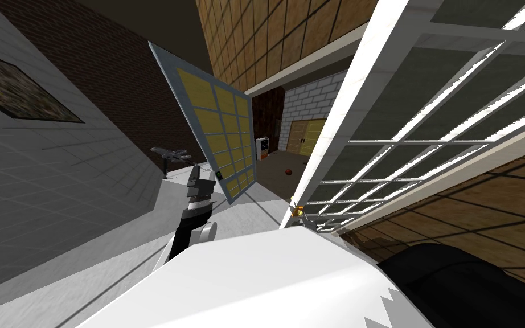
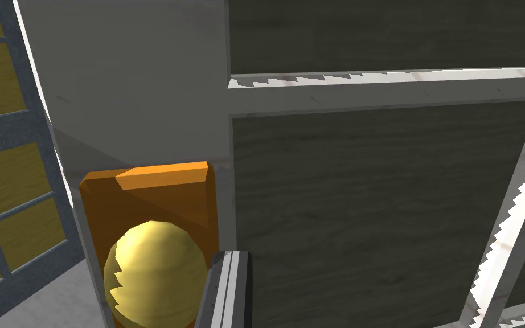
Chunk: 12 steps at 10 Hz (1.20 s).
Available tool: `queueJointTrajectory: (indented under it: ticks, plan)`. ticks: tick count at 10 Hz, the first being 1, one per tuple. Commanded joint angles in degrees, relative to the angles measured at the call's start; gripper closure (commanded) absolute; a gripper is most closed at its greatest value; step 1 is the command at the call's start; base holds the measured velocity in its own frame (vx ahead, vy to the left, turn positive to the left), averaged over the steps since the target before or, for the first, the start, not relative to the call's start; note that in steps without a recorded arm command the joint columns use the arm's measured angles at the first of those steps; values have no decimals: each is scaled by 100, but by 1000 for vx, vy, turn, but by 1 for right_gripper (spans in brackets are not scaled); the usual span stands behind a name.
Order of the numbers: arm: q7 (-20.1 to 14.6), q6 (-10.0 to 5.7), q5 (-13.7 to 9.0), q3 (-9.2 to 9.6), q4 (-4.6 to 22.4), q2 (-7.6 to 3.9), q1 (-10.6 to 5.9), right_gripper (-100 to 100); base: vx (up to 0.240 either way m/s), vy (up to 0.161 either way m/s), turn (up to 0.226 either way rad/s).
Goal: Pull the door open
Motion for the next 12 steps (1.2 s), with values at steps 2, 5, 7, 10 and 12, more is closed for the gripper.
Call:
queueJointTrajectory:
  ticks: [2, 5, 7, 10, 12]
  plan:
    - [-54, -1, 117, 194, -39, 44, -48, -100, -107, -21, 37]
    - [-114, -50, 180, 273, -11, 23, -77, -100, -83, -26, 40]
    - [-89, -91, 118, 141, 9, -51, -49, -100, -48, -33, 4]
    - [-89, -91, 118, 141, 9, -51, -49, 100, 7, -4, -4]
    - [-89, -91, 118, 141, 9, -51, -49, 100, 2, 1, -8]
